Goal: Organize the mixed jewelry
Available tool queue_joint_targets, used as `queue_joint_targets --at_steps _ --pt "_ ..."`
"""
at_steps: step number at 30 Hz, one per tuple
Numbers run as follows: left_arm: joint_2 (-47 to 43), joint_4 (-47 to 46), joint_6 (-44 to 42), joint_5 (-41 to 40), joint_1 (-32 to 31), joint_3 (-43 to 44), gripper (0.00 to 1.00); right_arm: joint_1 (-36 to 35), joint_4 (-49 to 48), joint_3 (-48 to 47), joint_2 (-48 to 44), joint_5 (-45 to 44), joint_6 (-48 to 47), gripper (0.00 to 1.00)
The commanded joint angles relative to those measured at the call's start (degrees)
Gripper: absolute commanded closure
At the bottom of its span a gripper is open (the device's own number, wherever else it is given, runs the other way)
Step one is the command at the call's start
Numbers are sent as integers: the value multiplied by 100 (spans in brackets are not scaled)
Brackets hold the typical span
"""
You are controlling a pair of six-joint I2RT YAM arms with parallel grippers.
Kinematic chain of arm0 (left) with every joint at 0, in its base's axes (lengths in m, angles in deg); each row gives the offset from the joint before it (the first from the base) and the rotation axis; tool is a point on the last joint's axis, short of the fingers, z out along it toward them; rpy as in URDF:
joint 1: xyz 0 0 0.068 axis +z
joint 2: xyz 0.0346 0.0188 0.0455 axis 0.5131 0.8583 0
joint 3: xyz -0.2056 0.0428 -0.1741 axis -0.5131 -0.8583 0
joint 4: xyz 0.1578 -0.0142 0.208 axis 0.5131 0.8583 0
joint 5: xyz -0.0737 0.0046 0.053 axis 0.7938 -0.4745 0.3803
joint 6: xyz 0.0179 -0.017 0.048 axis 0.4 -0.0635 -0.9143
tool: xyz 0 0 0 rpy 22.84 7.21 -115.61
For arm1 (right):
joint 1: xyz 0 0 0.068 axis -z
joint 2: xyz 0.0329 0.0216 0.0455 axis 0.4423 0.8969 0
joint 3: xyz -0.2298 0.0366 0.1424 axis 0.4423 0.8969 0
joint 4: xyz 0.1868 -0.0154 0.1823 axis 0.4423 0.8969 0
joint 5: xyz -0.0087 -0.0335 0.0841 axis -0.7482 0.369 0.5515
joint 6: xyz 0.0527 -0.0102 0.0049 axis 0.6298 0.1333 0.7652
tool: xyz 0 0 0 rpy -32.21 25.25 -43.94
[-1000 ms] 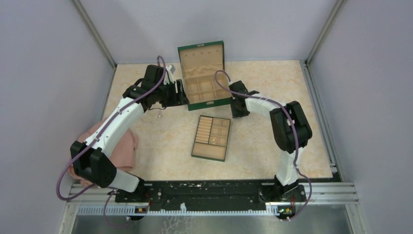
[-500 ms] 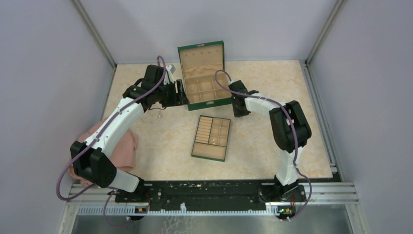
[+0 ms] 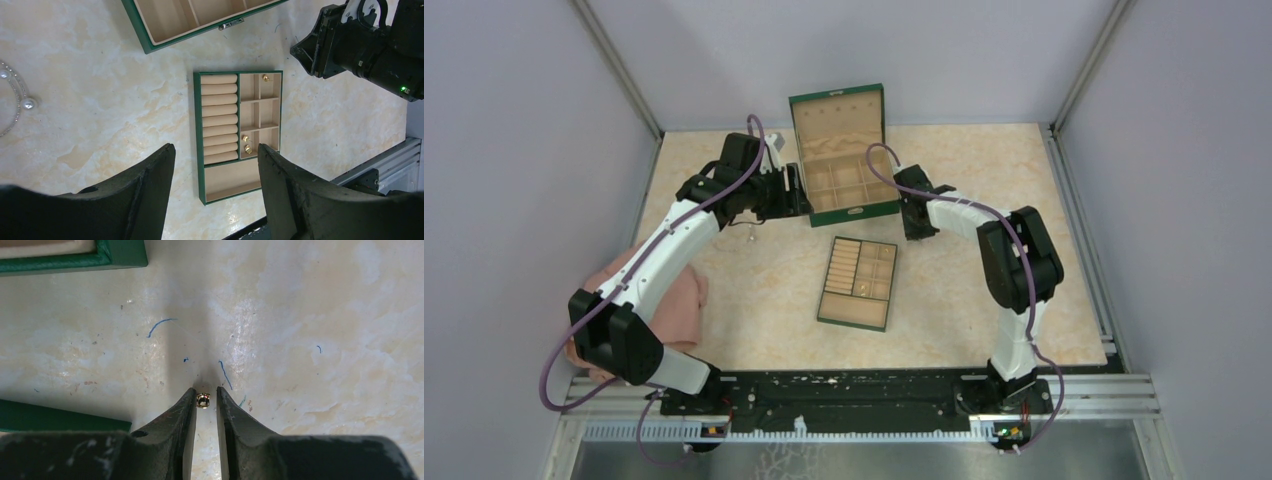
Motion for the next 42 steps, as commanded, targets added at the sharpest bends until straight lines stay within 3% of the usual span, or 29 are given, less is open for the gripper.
queue_joint_targets --at_steps 1,16,22,36,42 --pt "45 -120 -8 87 24 56 32 23 70 103 -226 41 120 79" --pt "71 -148 -7 129 25 47 32 24 70 133 -284 42 206 87" --pt "77 -156 -19 123 21 56 32 23 83 116 -349 25 224 98" --pt "86 -146 -53 61 30 98 32 23 244 131 -889 91 276 98" --pt "92 -126 -84 26 26 105 32 23 385 192 -1303 663 345 98"
